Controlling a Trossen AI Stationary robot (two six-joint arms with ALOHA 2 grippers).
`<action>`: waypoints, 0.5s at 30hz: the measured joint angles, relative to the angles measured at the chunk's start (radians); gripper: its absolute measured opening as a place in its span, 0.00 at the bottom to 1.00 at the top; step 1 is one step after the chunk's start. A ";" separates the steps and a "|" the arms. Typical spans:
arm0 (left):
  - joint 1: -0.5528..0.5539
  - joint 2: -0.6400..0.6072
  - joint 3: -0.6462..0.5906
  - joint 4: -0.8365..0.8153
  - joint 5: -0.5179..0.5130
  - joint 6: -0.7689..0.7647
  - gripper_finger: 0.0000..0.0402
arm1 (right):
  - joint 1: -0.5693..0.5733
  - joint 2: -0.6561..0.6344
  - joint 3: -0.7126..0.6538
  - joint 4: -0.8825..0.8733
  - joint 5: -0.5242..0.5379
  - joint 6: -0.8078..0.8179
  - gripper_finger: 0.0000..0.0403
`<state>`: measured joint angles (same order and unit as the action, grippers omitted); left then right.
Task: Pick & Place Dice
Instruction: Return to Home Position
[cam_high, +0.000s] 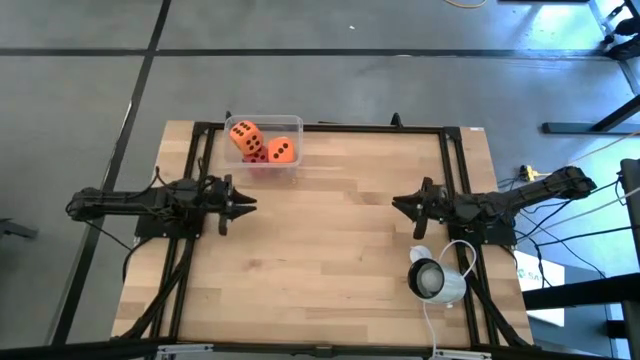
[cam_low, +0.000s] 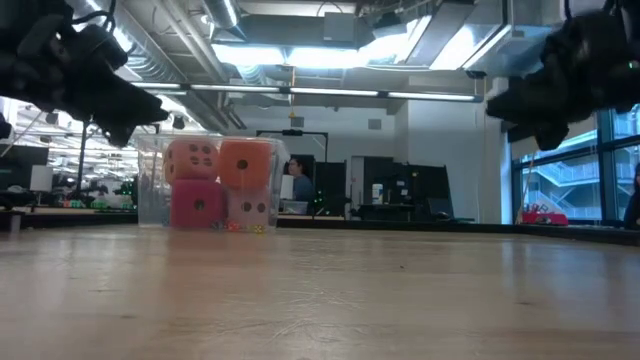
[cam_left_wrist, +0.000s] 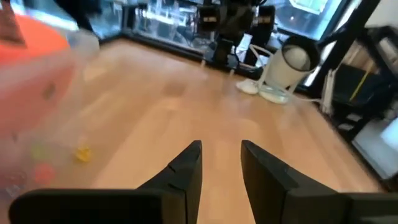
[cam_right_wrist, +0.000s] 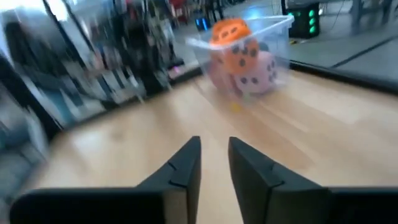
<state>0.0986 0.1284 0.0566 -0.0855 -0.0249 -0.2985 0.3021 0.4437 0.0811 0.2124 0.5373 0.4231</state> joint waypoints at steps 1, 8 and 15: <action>0.000 0.004 -0.001 0.005 -0.010 0.042 0.25 | -0.003 0.001 0.000 -0.030 0.000 -0.050 0.19; 0.000 0.015 -0.002 0.013 -0.087 0.328 0.25 | -0.015 0.006 -0.001 -0.109 0.062 -0.118 0.12; 0.000 0.016 -0.006 0.054 -0.092 0.364 0.25 | -0.015 0.017 -0.002 -0.115 0.163 -0.249 0.11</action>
<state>0.0986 0.1448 0.0502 -0.0317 -0.1172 0.0654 0.2871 0.4603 0.0790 0.0972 0.7001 0.1745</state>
